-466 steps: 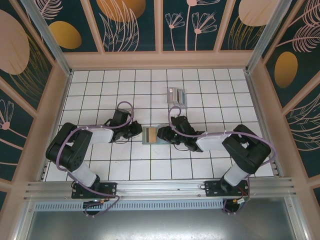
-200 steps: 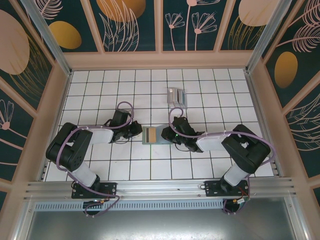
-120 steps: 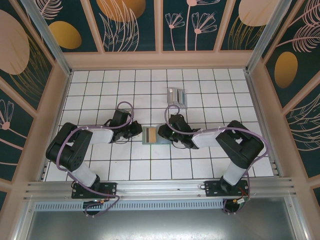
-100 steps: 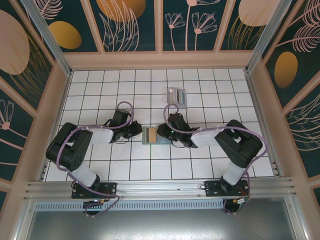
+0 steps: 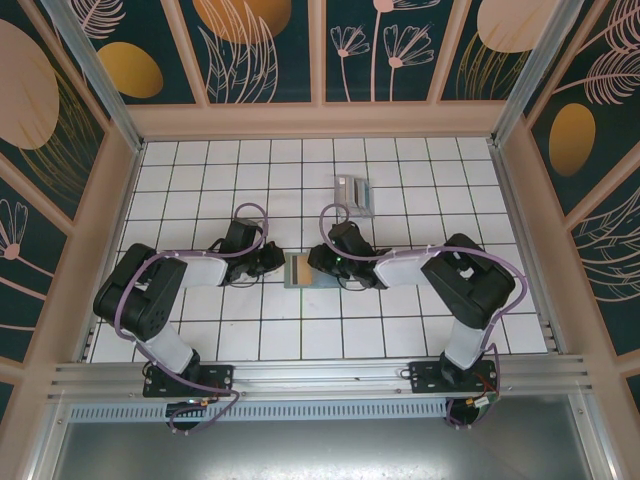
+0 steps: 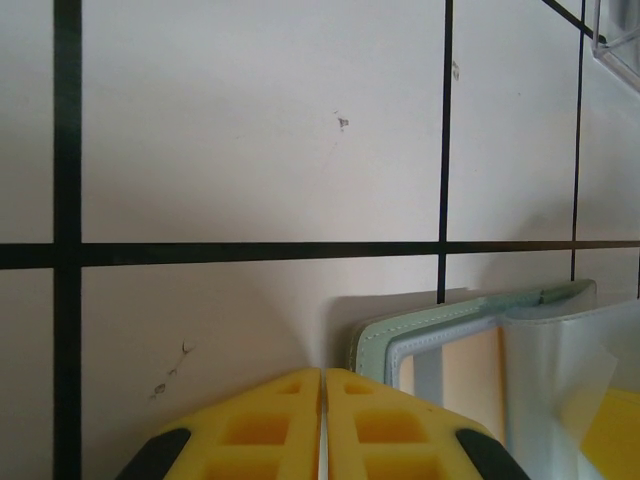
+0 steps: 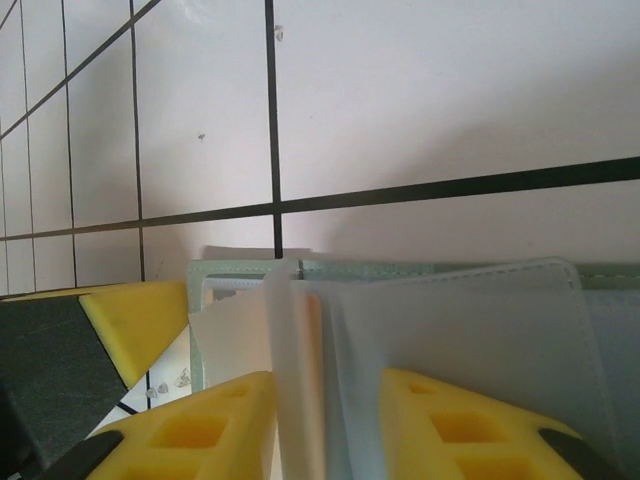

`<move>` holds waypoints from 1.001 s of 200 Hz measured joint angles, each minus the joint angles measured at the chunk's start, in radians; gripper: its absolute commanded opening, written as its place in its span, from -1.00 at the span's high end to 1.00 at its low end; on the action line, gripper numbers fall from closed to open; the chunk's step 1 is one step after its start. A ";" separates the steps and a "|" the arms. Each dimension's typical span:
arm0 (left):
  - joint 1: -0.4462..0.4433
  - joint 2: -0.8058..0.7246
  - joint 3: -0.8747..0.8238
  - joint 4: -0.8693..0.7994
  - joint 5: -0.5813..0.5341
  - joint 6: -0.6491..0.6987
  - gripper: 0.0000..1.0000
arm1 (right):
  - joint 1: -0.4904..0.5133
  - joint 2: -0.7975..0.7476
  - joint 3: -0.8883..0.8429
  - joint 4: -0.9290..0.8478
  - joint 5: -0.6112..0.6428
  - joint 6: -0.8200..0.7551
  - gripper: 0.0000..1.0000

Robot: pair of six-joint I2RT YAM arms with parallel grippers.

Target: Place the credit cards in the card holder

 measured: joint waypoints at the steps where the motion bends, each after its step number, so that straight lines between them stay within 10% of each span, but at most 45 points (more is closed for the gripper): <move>1: 0.000 0.000 0.000 0.001 0.000 0.000 0.78 | 0.000 0.000 0.000 0.000 0.000 0.000 0.30; 200: 0.003 0.014 0.002 0.019 0.019 0.000 0.80 | 0.000 0.027 0.086 -0.130 -0.017 -0.053 0.63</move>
